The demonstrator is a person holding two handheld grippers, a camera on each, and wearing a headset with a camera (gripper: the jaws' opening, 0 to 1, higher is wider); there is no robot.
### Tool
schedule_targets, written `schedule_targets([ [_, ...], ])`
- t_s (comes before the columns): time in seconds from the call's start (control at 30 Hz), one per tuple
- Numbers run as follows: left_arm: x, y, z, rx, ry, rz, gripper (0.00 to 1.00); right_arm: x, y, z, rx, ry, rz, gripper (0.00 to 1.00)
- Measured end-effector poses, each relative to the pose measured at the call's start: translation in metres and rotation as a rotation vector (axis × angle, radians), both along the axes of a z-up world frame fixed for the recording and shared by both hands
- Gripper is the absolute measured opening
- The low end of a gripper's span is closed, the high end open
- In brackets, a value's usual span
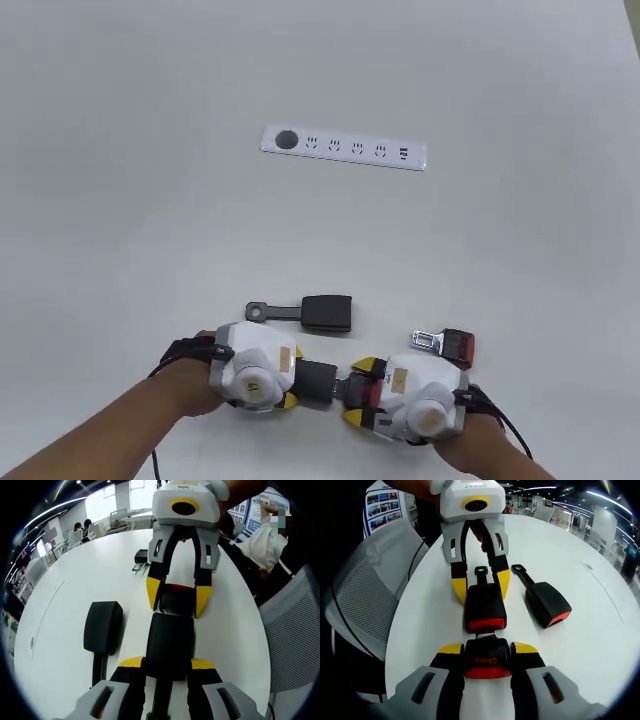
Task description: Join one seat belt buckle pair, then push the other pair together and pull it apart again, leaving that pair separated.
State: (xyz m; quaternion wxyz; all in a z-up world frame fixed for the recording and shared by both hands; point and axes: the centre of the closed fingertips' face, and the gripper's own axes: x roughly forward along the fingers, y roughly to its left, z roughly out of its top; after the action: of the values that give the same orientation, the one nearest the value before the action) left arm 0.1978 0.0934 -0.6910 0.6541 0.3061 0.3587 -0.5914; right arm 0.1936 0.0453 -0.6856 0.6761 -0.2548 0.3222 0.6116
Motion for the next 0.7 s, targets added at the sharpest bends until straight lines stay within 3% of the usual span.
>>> schedule_targets([
  [0.13, -0.001, -0.001, 0.000, 0.006, 0.000, -0.015, 0.32, -0.001, 0.009, -0.001, -0.008, 0.002, 0.013, 0.33],
  [0.17, -0.002, 0.000, 0.000, 0.008, 0.000, -0.021, 0.32, 0.000, 0.016, 0.000, 0.004, -0.017, 0.056, 0.33],
  [0.2, -0.002, 0.000, 0.000, 0.008, 0.000, -0.021, 0.32, -0.003, 0.010, -0.003, -0.017, 0.009, 0.026, 0.33],
  [0.7, -0.004, 0.003, 0.000, 0.017, -0.001, -0.022, 0.33, -0.008, 0.010, -0.001, -0.002, 0.005, 0.036, 0.33],
])
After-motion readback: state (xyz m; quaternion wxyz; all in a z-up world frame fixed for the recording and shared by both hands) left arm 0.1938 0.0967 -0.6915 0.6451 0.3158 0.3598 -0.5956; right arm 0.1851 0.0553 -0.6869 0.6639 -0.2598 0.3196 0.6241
